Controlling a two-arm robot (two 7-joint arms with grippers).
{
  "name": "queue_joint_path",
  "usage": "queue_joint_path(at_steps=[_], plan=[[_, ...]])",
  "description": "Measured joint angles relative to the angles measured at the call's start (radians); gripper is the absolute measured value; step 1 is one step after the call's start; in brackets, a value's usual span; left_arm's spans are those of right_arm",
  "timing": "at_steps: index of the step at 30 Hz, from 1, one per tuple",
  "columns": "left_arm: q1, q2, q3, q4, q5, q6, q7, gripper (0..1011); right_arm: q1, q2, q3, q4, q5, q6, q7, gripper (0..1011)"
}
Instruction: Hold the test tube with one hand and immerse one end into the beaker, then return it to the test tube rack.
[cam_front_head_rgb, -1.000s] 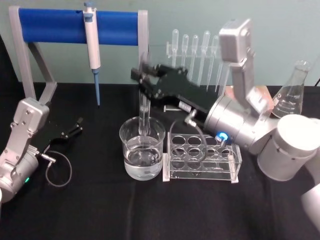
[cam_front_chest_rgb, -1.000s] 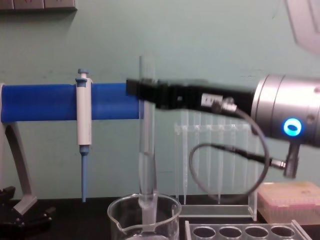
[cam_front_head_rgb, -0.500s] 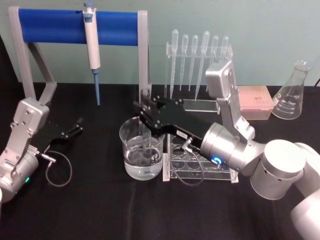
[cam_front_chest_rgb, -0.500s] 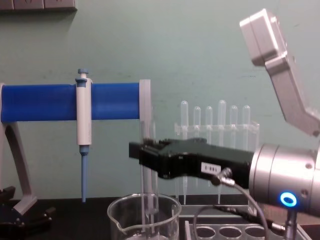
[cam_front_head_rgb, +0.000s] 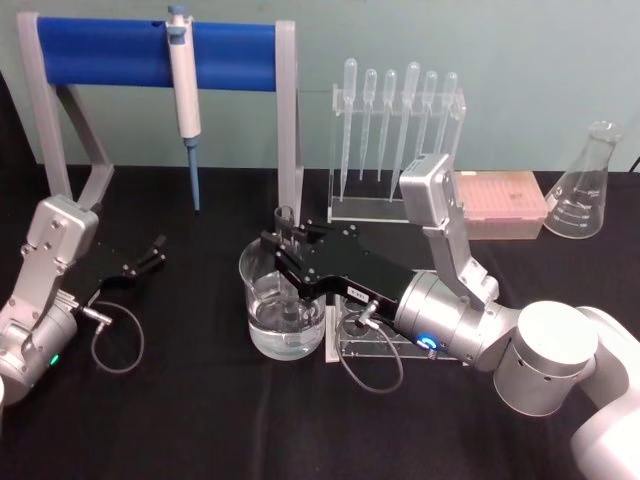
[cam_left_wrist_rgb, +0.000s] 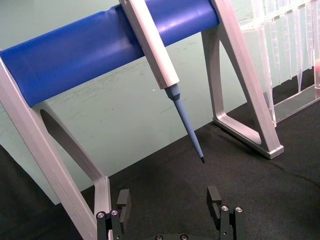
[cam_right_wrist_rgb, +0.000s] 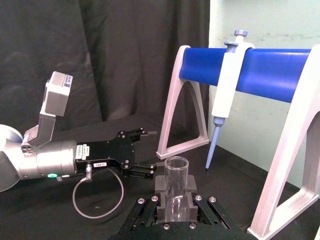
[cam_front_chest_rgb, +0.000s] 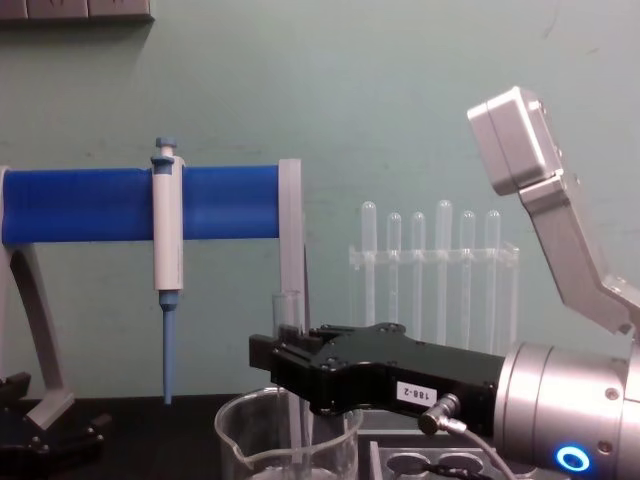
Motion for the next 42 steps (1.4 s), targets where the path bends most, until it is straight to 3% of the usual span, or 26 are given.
queue_joint_path(at_steps=[42], plan=[[0.000, 0.000, 0.000, 0.000, 0.000, 0.000, 0.000, 1000, 0.001, 0.002, 0.001, -0.003, 0.003, 0.002, -0.001, 227]])
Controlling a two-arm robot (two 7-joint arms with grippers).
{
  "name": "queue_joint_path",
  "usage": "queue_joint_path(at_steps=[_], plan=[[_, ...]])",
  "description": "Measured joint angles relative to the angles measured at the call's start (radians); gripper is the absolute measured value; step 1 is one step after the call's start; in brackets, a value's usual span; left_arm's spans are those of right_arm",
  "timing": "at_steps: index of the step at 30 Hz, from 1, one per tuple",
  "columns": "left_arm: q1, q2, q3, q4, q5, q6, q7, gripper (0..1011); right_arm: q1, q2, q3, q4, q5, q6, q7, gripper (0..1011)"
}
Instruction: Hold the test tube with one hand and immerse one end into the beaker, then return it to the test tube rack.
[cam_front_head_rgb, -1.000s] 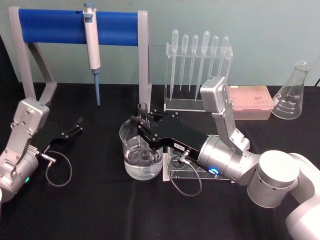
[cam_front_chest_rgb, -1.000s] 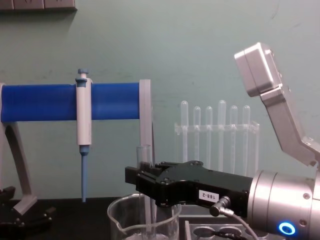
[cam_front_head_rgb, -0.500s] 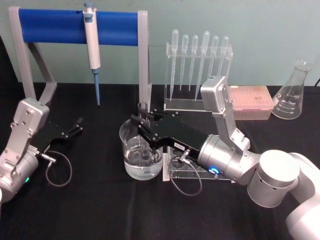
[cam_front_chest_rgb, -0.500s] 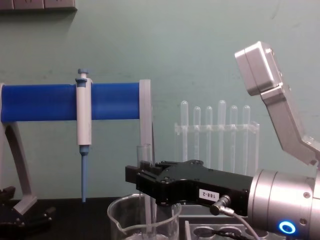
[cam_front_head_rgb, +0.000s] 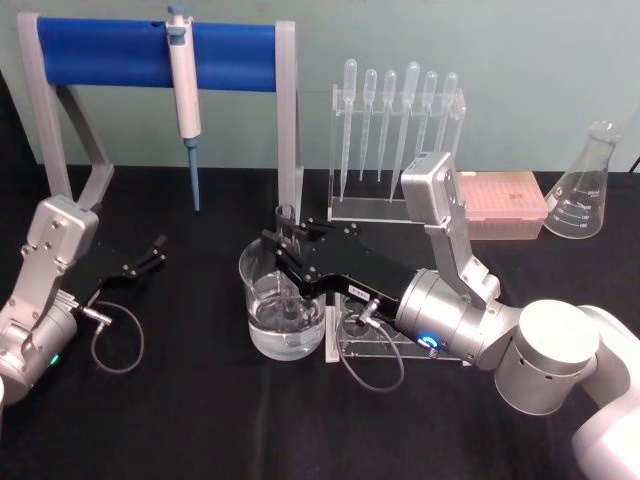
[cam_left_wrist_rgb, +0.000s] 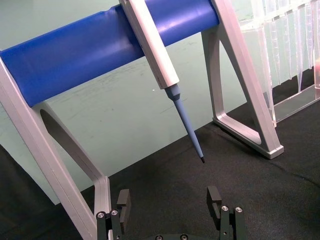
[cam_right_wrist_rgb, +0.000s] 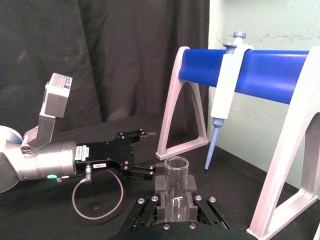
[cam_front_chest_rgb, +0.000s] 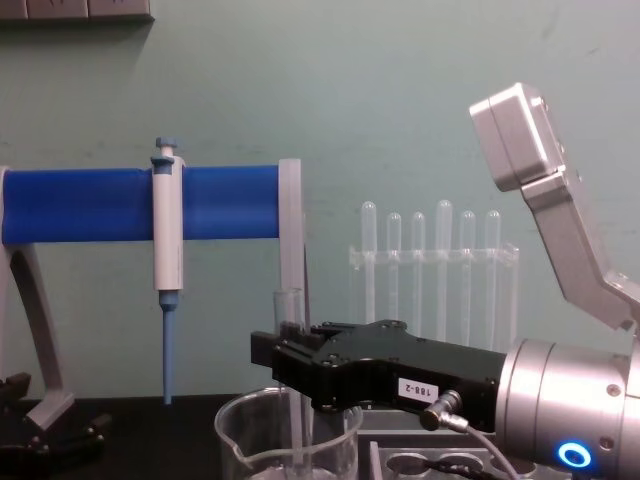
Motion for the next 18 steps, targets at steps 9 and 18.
queue_joint_path(at_steps=[9, 18], plan=[[0.000, 0.000, 0.000, 0.000, 0.000, 0.000, 0.000, 1000, 0.000, 0.000, 0.000, 0.000, 0.000, 0.000, 0.000, 227], [0.000, 0.000, 0.000, 0.000, 0.000, 0.000, 0.000, 1000, 0.000, 0.000, 0.000, 0.000, 0.000, 0.000, 0.000, 227]])
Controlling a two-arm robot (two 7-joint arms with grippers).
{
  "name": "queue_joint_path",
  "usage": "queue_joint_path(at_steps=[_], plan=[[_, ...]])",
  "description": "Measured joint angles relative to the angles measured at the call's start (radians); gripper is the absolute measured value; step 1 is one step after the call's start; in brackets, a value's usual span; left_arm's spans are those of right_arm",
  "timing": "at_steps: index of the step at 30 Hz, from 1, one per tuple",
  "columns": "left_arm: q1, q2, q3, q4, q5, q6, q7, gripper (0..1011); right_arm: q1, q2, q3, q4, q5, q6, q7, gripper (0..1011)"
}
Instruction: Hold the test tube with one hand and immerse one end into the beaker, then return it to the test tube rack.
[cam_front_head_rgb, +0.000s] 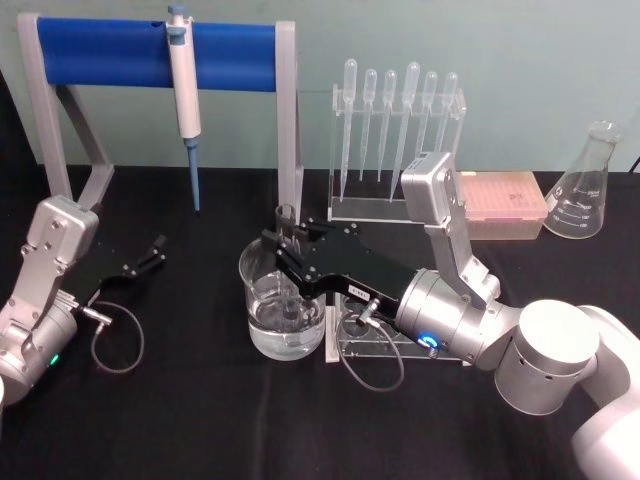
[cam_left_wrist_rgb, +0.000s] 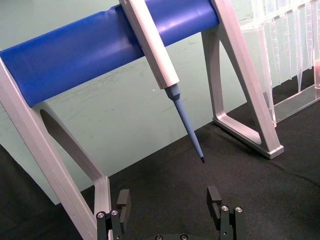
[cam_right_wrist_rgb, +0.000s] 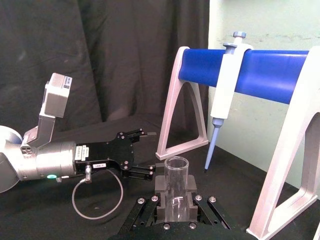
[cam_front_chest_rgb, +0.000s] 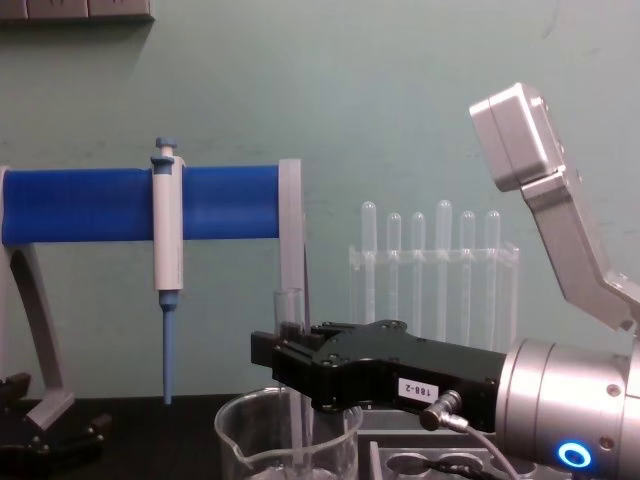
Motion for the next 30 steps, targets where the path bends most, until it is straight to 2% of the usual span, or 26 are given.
queue_joint_path(at_steps=[30], plan=[[0.000, 0.000, 0.000, 0.000, 0.000, 0.000, 0.000, 1000, 0.000, 0.000, 0.000, 0.000, 0.000, 0.000, 0.000, 227]])
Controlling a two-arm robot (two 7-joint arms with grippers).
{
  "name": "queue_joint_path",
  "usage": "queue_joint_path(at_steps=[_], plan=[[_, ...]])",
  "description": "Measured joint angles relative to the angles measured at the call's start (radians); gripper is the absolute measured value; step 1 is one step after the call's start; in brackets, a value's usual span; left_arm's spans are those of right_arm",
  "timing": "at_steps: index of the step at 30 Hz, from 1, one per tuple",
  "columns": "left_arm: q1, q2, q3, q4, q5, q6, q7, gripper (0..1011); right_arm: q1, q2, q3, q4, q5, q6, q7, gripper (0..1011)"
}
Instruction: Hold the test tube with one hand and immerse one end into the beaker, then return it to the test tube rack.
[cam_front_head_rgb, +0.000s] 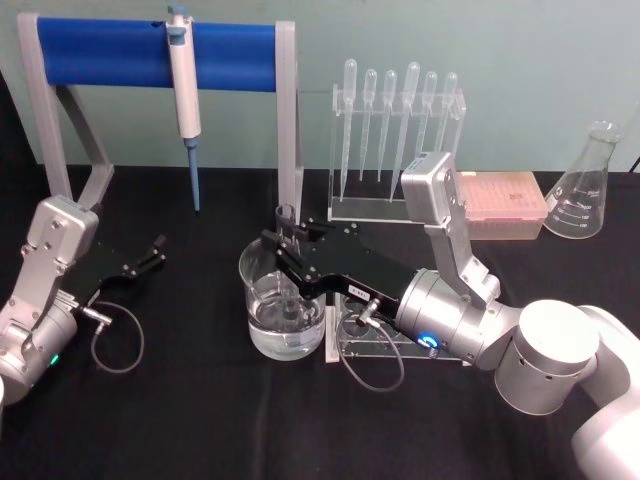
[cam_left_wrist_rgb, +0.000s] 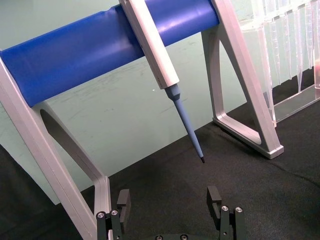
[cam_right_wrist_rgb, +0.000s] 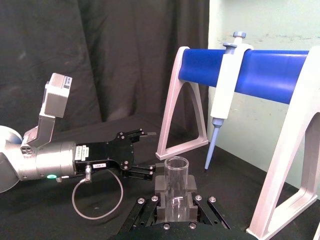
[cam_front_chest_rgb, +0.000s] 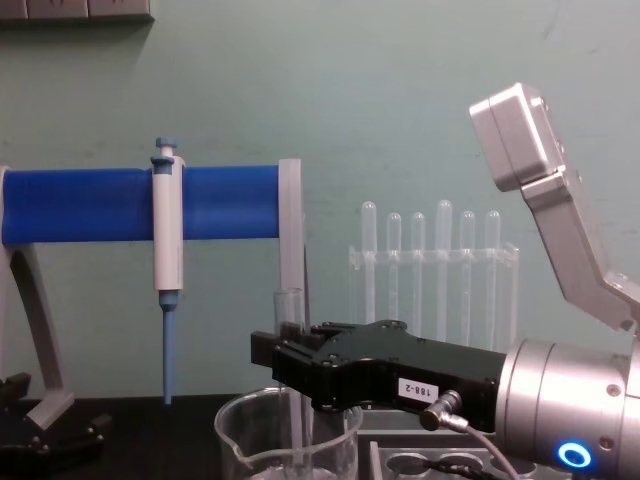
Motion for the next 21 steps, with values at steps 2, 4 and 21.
queue_joint_path(at_steps=[2, 4, 21], plan=[[0.000, 0.000, 0.000, 0.000, 0.000, 0.000, 0.000, 1000, 0.000, 0.000, 0.000, 0.000, 0.000, 0.000, 0.000, 227], [0.000, 0.000, 0.000, 0.000, 0.000, 0.000, 0.000, 1000, 0.000, 0.000, 0.000, 0.000, 0.000, 0.000, 0.000, 227], [0.000, 0.000, 0.000, 0.000, 0.000, 0.000, 0.000, 1000, 0.000, 0.000, 0.000, 0.000, 0.000, 0.000, 0.000, 227]])
